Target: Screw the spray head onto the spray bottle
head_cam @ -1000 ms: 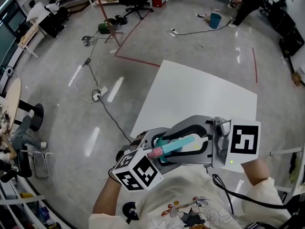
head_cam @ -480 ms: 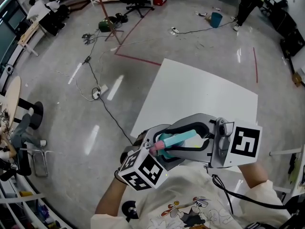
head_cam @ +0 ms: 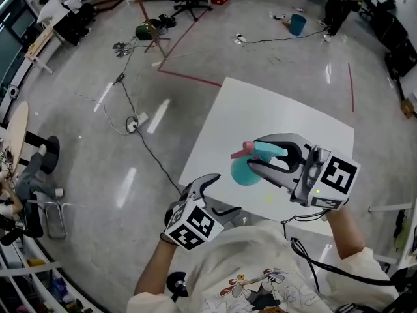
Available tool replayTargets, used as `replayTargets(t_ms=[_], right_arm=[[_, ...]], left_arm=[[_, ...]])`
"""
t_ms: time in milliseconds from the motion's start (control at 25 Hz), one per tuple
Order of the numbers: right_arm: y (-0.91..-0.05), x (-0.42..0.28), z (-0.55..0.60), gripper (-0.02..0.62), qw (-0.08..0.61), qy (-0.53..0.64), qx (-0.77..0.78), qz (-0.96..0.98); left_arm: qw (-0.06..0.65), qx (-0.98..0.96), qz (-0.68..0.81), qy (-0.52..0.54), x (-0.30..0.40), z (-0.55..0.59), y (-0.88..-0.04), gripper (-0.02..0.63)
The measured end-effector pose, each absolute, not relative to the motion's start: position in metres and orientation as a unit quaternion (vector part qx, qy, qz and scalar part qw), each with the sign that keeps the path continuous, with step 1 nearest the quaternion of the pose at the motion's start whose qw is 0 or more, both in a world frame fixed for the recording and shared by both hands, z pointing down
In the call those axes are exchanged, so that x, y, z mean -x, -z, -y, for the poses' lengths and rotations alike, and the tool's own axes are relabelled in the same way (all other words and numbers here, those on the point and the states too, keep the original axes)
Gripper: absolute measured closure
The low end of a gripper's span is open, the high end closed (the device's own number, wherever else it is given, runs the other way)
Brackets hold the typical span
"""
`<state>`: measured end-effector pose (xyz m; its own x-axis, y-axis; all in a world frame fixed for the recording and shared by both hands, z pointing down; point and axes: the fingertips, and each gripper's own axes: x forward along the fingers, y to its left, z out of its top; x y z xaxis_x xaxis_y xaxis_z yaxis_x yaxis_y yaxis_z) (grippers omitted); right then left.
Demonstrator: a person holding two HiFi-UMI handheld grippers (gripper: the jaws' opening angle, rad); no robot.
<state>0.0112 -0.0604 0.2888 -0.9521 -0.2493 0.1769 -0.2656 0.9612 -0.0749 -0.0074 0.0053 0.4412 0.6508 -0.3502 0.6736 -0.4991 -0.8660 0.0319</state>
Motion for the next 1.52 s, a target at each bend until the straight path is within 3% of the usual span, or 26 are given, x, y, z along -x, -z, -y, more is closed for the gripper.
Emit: replayTargets(t_ms=[40,200,240,600,1240,1360,1520], right_arm=[[-0.299,-0.016,0.072,0.449,0.086,-0.04,-0.158,0.983],[-0.358,-0.03,0.116,0.448,0.089,0.001,-0.265,0.96],[-0.375,-0.032,0.124,0.449,0.088,-0.001,-0.281,0.956],[-0.522,-0.015,0.168,0.449,0.108,-0.038,-0.379,0.918],[-0.613,0.024,0.166,0.447,0.124,-0.05,-0.385,0.913],[-0.628,0.025,0.165,0.347,0.151,-0.087,-0.371,0.912],[-0.626,0.011,0.147,0.331,0.176,-0.121,-0.341,0.916]], left_arm=[[0.108,-0.896,0.245,-0.354,0.009,-0.005,-0.447,0.201],[0.115,-0.879,0.304,-0.349,0.014,0.009,-0.455,0.561],[0.128,-0.878,0.31,-0.341,0.013,0.01,-0.455,0.598],[0.177,-0.871,0.321,-0.328,-0.012,0.004,-0.456,0.6],[0.228,-0.855,0.332,-0.326,0.005,0.01,-0.483,0.6],[0.225,-0.857,0.332,-0.324,0.006,0.014,-0.481,0.6],[0.222,-0.858,0.336,-0.319,0.012,0.013,-0.481,0.6]])
